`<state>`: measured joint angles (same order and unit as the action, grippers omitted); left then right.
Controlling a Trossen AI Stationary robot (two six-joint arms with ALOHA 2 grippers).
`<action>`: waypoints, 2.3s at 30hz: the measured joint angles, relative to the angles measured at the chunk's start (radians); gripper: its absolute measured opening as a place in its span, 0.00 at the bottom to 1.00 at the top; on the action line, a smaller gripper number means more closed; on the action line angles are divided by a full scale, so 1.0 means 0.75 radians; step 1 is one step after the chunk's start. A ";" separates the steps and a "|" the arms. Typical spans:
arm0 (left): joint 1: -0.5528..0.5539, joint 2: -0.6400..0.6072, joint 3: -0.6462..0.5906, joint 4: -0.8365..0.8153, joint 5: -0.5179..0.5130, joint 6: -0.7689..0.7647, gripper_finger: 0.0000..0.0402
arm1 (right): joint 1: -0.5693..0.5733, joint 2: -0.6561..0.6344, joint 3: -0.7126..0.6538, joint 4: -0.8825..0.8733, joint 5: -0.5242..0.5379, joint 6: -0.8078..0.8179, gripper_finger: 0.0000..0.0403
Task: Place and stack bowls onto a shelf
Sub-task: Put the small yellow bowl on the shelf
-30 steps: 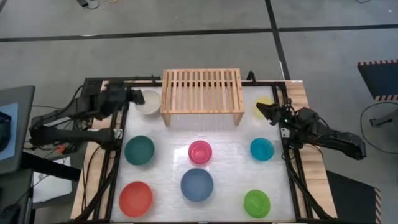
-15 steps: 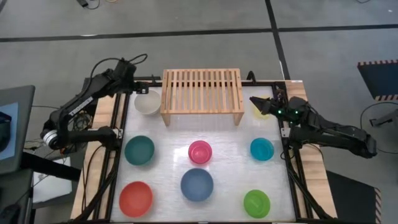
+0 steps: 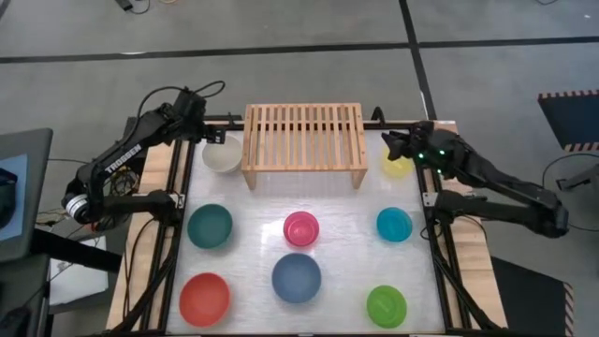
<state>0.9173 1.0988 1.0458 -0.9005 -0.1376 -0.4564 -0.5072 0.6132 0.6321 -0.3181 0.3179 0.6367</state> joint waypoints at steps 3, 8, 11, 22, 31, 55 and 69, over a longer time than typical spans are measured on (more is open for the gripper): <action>-0.014 0.000 0.000 0.000 -0.005 0.009 0.46 | -0.079 0.067 0.011 -0.086 -0.024 0.080 0.55; -0.020 0.000 -0.005 0.011 -0.056 0.055 0.46 | -0.175 0.147 0.026 -0.183 -0.118 0.137 0.55; -0.005 0.002 -0.011 0.020 -0.056 0.090 0.46 | -0.204 0.203 0.027 -0.237 -0.143 0.231 0.55; 0.004 0.001 -0.012 0.135 0.000 0.118 0.46 | -0.394 0.453 0.026 -0.634 -0.149 0.307 0.55; 0.003 0.001 -0.013 0.273 0.037 0.155 0.46 | -0.445 0.581 0.026 -0.732 -0.073 0.302 0.52; 0.003 0.001 -0.013 0.249 0.083 0.188 0.46 | -0.580 0.886 0.026 -0.674 -0.041 0.227 0.06; -0.112 0.002 -0.013 0.286 0.096 0.139 0.46 | -0.573 0.535 0.358 -0.728 0.039 0.166 0.06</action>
<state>0.8331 1.1000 1.0359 -0.6859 -0.0654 -0.3519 -0.9367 1.0143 0.9005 -0.8641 0.3473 0.7613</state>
